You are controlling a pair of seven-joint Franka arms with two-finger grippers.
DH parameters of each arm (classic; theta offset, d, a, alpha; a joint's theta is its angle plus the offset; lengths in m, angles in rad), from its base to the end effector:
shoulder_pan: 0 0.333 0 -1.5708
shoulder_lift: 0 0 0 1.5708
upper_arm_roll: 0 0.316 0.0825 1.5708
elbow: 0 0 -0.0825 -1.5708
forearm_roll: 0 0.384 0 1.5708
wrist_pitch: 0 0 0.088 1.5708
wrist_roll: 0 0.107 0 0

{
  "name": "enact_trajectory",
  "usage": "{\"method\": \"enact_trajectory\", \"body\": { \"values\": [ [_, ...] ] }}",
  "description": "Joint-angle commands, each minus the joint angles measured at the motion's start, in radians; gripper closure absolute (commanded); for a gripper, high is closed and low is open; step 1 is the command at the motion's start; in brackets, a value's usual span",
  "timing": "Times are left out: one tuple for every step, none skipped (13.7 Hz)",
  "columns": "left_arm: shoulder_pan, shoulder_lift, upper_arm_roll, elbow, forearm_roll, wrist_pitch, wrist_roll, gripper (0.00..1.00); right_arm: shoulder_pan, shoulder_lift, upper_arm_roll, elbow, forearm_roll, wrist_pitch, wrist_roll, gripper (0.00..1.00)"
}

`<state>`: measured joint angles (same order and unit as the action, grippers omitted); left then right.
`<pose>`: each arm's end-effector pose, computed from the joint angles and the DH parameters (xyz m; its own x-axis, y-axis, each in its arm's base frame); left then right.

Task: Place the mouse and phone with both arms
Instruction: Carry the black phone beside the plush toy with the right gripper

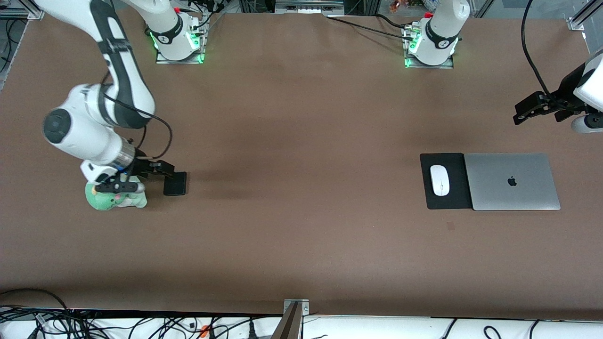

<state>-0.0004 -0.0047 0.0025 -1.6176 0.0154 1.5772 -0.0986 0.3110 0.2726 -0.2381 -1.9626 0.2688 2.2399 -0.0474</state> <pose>0.5523 0.0028 0.6056 0.9944 0.1004 -0.0340 0.0998 -0.9948 -0.0188 0.6041 0.0577 0.3415 0.9992 -0.0372 0.0119 -0.0351 -0.9883 -0.1482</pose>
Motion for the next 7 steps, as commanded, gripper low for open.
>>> {"method": "enact_trajectory", "body": {
  "values": [
    [-0.012, 0.000, 0.019, 0.022, -0.014, -0.022, -0.007, 0.00, -0.010, -0.097, -0.030, 0.030, 0.020, -0.141, -0.031, 0.00],
    [-0.012, 0.000, 0.020, 0.022, -0.014, -0.022, -0.007, 0.00, -0.010, -0.117, -0.045, 0.050, 0.014, -0.196, -0.029, 0.00],
    [-0.013, 0.000, 0.019, 0.022, -0.014, -0.022, -0.007, 0.00, -0.010, -0.137, -0.064, 0.070, 0.009, -0.256, -0.029, 0.00],
    [-0.013, 0.000, 0.019, 0.022, -0.014, -0.020, -0.007, 0.00, -0.010, -0.157, -0.082, 0.092, 0.007, -0.319, -0.035, 0.00],
    [-0.013, 0.000, 0.019, 0.024, -0.014, -0.019, -0.007, 0.00, -0.010, -0.176, -0.104, 0.114, -0.002, -0.371, -0.052, 0.00],
    [-0.013, 0.000, 0.017, 0.024, -0.014, -0.017, -0.007, 0.00, -0.010, -0.200, -0.113, 0.128, -0.032, -0.413, -0.055, 0.00],
    [-0.013, 0.000, 0.019, 0.025, -0.014, -0.017, -0.007, 0.00, -0.010, -0.229, -0.113, 0.134, -0.081, -0.443, -0.051, 0.00]
  ]
}}
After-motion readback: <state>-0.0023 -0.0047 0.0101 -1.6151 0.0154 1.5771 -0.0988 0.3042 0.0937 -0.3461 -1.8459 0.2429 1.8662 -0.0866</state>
